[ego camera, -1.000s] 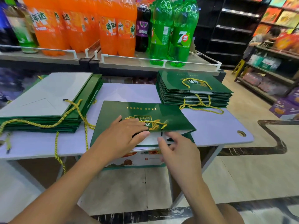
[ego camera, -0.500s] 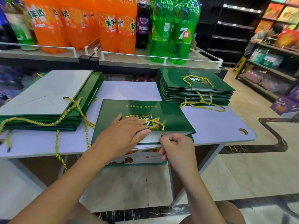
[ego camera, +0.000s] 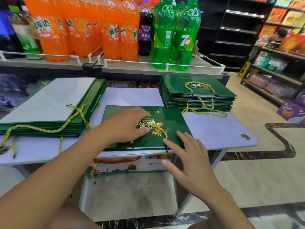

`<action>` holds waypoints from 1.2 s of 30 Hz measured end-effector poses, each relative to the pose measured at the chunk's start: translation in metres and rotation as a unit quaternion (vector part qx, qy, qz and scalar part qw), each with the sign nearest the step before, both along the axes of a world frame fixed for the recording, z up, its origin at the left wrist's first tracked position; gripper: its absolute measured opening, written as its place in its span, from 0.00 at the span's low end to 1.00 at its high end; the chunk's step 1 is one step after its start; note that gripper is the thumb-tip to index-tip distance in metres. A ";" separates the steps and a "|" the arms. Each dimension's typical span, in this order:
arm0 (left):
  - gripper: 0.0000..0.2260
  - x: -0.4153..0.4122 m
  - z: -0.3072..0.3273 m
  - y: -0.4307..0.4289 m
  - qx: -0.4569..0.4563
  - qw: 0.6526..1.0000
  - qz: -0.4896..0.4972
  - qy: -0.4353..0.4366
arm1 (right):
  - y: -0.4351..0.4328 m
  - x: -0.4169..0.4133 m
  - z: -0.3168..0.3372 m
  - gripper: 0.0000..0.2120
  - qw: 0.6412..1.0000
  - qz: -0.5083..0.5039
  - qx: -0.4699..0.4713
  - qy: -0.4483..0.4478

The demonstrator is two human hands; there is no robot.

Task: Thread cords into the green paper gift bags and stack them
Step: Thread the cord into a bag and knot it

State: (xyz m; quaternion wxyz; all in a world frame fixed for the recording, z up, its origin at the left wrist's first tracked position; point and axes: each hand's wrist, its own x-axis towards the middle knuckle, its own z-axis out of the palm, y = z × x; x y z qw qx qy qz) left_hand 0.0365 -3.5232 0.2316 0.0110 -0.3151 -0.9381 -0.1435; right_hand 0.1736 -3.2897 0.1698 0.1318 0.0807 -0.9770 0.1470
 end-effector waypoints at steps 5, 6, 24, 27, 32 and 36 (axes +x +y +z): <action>0.09 -0.032 0.009 0.034 -0.030 0.996 -0.076 -0.035 | -0.017 0.004 0.009 0.36 0.993 -0.007 0.108 -0.045; 0.05 -0.034 0.009 0.038 -0.022 0.995 -0.086 -0.038 | -0.020 0.004 0.011 0.36 0.992 -0.005 0.114 -0.047; 0.05 -0.055 0.012 0.049 0.136 0.978 -0.050 -0.151 | -0.025 0.003 -0.002 0.32 0.996 0.006 0.088 -0.029; 0.04 -0.060 0.012 0.045 0.107 0.990 -0.033 -0.083 | -0.026 0.003 -0.007 0.32 0.995 -0.004 0.097 -0.016; 0.06 -0.067 0.008 0.040 0.079 0.995 -0.028 -0.050 | -0.027 0.003 -0.013 0.32 0.994 -0.015 0.105 -0.005; 0.06 -0.072 0.001 0.041 0.074 0.996 -0.033 -0.039 | -0.027 0.002 -0.013 0.31 0.994 -0.018 0.105 0.001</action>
